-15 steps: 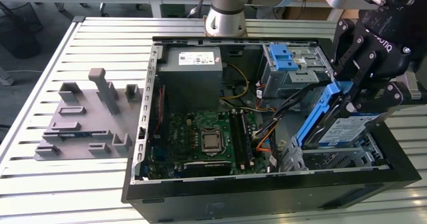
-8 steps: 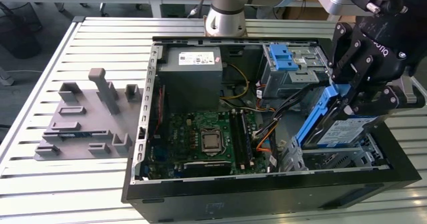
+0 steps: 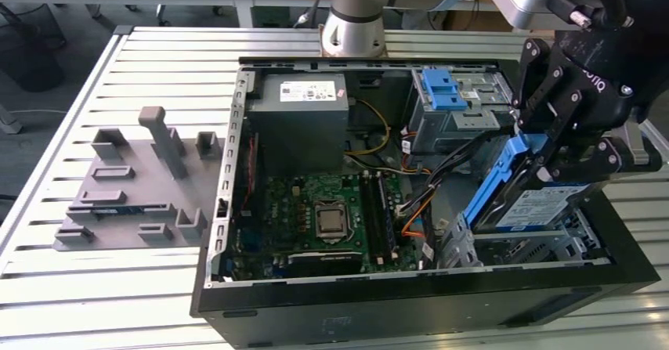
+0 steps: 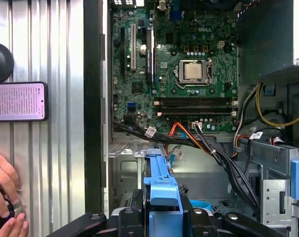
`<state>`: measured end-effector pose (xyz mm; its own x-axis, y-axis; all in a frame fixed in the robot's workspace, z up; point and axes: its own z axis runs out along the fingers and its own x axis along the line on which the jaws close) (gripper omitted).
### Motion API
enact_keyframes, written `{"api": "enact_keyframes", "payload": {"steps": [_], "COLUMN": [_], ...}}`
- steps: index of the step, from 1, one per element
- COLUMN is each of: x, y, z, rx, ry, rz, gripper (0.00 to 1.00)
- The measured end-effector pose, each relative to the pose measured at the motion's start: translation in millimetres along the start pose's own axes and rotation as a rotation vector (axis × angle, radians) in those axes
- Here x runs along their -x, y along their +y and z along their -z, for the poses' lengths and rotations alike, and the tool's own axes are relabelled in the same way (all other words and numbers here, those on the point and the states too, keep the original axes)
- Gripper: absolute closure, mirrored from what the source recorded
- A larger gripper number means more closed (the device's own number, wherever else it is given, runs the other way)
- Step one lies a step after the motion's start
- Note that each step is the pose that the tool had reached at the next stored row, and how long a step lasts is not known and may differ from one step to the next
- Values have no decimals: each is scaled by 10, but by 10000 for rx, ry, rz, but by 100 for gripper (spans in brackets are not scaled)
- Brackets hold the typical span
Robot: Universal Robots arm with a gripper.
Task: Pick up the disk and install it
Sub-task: 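Insert the disk into the insertion slot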
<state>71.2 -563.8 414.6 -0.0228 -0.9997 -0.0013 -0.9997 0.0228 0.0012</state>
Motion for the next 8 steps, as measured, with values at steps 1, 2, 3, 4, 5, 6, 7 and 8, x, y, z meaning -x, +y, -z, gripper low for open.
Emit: {"api": "enact_keyframes", "payload": {"steps": [1, 2, 3, 4, 5, 6, 7, 8], "x": [0, 0, 0, 0, 0, 0, 0, 0], "y": [0, 0, 0, 0, 0, 0, 0, 0], "z": [-1, -1, -1, -1, -2, -2, -3, -7], "rx": [0, 0, 0, 0, 0, 0, 0, 0], "ry": [-1, -1, -1, -1, -1, -1, -1, -3], "rz": [0, 0, 0, 0, 0, 0, 0, 0], "gripper": [64, 64, 64, 64, 64, 64, 64, 64]}}
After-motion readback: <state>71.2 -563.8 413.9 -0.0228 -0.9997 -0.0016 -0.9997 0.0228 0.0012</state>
